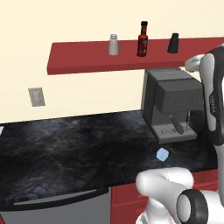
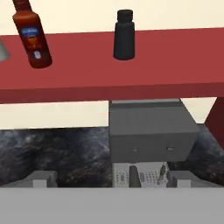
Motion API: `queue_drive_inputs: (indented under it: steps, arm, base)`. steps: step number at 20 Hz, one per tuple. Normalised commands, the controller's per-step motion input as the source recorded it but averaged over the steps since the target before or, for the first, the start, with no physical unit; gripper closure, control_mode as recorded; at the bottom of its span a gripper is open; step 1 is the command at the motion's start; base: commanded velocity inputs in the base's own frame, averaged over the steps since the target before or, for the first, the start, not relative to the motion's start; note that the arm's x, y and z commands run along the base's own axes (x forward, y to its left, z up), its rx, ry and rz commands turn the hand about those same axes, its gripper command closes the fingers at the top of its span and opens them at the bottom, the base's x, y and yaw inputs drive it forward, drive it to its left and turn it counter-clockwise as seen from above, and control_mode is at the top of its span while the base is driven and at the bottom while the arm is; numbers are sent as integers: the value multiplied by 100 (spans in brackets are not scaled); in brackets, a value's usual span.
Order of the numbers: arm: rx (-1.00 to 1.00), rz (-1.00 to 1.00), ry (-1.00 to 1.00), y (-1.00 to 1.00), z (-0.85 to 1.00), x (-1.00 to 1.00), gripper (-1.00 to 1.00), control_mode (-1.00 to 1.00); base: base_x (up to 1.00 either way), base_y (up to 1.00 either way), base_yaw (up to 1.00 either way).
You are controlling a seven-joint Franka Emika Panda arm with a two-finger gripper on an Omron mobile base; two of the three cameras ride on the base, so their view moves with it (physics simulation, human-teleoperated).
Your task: There are various items on the counter. Only move the condiments/shakers into the cabinet.
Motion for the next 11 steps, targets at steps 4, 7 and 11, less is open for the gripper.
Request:
queue_drive_inputs:
  steps: [4,7,11]
  arm:
    - [0,-17,-25,0,-100,-100,-100,-100]
    - [0,-16,-30,0,-100,-100,-100,-100]
    - [2,-11,-14,4,-32,-81,-100,-100]
  base:
    - [0,0,0]
    - [0,0,0]
    - [0,0,0]
